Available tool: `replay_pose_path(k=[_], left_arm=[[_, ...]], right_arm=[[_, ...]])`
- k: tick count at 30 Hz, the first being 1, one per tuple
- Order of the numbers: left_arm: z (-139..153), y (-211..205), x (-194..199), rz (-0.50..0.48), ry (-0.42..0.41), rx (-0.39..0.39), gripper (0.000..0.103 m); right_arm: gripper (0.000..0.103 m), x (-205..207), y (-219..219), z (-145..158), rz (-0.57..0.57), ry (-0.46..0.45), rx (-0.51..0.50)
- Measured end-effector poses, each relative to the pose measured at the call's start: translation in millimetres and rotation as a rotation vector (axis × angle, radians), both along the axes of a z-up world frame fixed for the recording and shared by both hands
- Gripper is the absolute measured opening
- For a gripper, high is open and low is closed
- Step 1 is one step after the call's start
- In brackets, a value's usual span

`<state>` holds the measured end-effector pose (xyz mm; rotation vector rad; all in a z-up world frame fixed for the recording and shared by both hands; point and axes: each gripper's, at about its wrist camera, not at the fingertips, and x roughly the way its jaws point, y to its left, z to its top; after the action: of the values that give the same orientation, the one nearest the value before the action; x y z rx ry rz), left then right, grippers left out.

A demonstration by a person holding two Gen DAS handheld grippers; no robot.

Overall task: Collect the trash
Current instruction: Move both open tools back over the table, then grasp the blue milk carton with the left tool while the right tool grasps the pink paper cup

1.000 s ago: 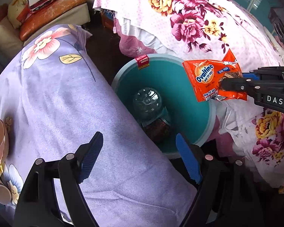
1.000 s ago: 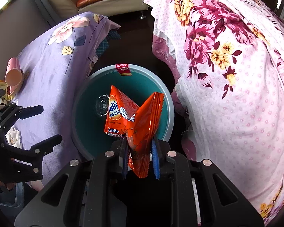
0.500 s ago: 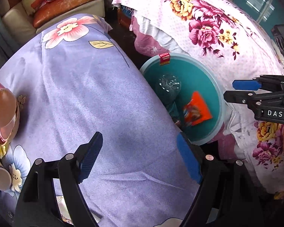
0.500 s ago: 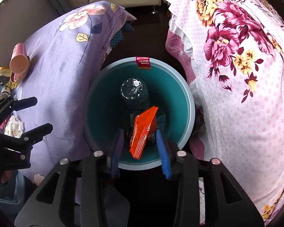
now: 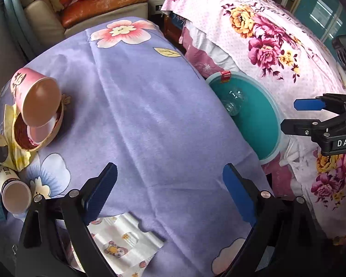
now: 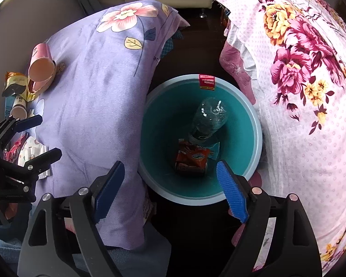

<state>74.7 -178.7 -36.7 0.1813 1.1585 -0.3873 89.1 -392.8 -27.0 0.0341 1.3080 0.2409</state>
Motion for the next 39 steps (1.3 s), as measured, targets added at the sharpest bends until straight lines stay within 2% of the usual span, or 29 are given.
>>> replay_pose_path(k=[14, 24, 33, 39], left_arm=[[33.9, 115.6, -22.5, 0.067, -0.052, -0.017, 0.093], [48.0, 229.2, -31.8, 0.13, -0.115, 0.085, 0.093], [40.5, 321.9, -11.4, 0.186, -0.133, 0.151, 0.093], [22.9, 352.5, 14.5, 0.175, -0.099, 0.109, 0.093]], right_arm=[[0.083, 6.8, 103.0, 20.4, 0.163, 0.006, -0.015], [0.083, 19.4, 190.6, 27.5, 0.307, 0.021, -0.074], [0.083, 48.5, 262.2, 44.0, 0.416, 0.007, -0.129], [0.083, 83.7, 296.8, 55.1, 0.449, 0.006, -0.144]])
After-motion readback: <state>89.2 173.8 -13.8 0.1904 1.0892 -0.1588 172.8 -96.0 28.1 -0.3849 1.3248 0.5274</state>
